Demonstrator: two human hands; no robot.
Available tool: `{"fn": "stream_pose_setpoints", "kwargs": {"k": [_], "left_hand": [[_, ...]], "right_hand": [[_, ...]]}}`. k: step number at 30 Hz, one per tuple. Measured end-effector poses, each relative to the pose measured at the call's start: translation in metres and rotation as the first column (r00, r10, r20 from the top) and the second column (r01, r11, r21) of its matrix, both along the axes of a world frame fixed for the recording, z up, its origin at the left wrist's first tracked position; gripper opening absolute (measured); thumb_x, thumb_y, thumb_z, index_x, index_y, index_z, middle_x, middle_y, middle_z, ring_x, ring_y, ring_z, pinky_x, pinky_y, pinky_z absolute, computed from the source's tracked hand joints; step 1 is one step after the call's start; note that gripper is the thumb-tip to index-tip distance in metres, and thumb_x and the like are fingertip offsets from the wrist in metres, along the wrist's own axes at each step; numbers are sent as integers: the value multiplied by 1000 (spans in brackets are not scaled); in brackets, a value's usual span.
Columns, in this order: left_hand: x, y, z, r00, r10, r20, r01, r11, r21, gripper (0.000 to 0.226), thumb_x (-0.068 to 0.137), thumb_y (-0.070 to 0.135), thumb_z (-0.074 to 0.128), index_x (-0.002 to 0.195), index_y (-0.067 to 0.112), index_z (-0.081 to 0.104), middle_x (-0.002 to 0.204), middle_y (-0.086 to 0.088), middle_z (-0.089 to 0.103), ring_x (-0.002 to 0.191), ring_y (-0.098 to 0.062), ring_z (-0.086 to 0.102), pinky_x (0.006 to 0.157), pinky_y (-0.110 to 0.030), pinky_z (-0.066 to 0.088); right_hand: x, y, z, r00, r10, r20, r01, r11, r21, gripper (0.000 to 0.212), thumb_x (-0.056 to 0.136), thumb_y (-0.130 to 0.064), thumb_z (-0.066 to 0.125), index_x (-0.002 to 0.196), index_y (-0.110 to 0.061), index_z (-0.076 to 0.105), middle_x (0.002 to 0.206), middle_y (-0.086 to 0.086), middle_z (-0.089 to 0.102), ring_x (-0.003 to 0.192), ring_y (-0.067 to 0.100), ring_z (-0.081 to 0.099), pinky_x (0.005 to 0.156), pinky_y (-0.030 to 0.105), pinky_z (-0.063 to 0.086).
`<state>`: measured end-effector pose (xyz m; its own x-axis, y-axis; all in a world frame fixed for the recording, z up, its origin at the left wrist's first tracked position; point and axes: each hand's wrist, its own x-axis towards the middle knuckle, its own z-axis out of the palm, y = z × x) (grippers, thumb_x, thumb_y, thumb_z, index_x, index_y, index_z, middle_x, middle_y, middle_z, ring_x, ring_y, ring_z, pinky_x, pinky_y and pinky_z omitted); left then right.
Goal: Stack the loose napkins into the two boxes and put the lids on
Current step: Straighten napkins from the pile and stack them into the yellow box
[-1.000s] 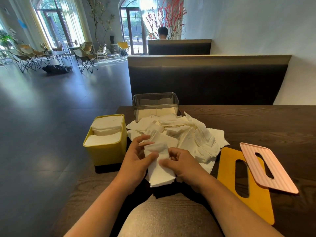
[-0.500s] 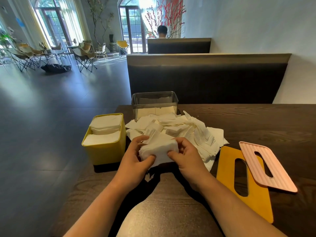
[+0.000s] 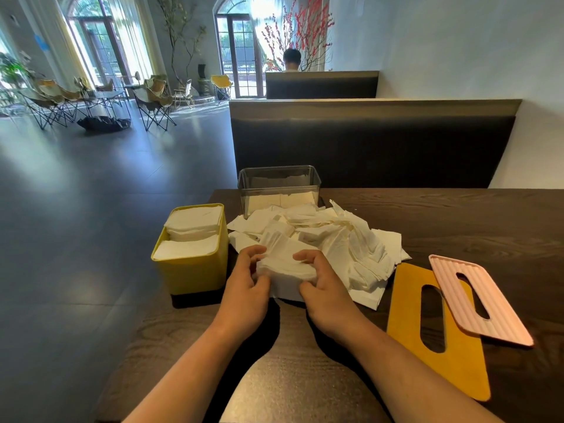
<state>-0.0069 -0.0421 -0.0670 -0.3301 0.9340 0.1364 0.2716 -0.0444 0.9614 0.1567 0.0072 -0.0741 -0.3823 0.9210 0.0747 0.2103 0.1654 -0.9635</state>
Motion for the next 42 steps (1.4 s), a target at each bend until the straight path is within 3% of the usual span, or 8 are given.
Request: {"fn": "stream_pose_setpoints", "kwargs": {"k": [4,9,13,19,24,34,38,42], "left_hand": [[1,-7,3,989,-142,38,144,989,-36,71,96,-15,45,145,35,42,138,10,56,118,5,63,95,-20,55],[1,-7,11,988,-150,-27,149,988,-41,63,100,-9,41,145,35,39,138,20,46,114,22,52,92,-4,43],[0,-11,19,987,-158,20,158,986,-41,60,101,-6,44,139,40,49,140,10,53,112,5,62,93,-21,56],[-9,-26,48,989,-149,-14,150,988,39,51,103,5,56,130,48,50,133,16,52,106,-2,67,83,-28,63],[-26,-34,78,991,-111,-78,115,992,54,39,103,16,63,129,43,51,126,8,59,106,-16,67,86,-36,65],[-116,-29,122,955,158,-253,-174,984,-42,18,106,24,59,123,25,64,118,-3,67,101,-18,66,64,-18,49],[-153,-22,118,949,143,-282,-192,969,-154,17,106,24,59,121,24,66,121,-3,67,106,-19,65,74,-23,51],[-168,-9,110,923,136,-359,-218,955,-200,20,105,20,57,122,22,65,122,-3,66,102,-17,64,66,-19,51]], "right_hand": [[-1,-3,0,999,29,29,-30,999,18,60,87,-5,52,122,-53,47,128,-6,59,105,13,64,91,38,57],[-1,-6,-1,1000,-1,-6,1,999,55,63,88,6,45,119,-49,53,128,-7,59,116,13,60,91,25,53],[1,-8,12,998,-18,-65,19,1000,18,62,94,8,45,114,-49,58,129,-4,58,116,14,60,79,21,55],[-3,-6,44,998,-1,-58,5,999,53,59,99,0,48,111,-57,58,131,-7,55,118,21,58,87,32,58],[-15,-2,77,996,57,-74,-52,996,72,43,102,-4,51,119,-42,59,129,-3,59,112,18,63,79,23,59],[-106,24,131,931,235,279,-269,959,90,17,105,-25,58,122,-28,56,114,-5,62,101,19,65,81,30,62],[-142,42,133,896,278,345,-303,953,19,15,106,-23,57,120,-22,61,114,1,63,101,23,66,81,31,62],[-165,54,126,860,269,433,-313,949,31,12,106,-21,57,115,-21,63,111,2,64,97,20,64,69,22,56]]}}
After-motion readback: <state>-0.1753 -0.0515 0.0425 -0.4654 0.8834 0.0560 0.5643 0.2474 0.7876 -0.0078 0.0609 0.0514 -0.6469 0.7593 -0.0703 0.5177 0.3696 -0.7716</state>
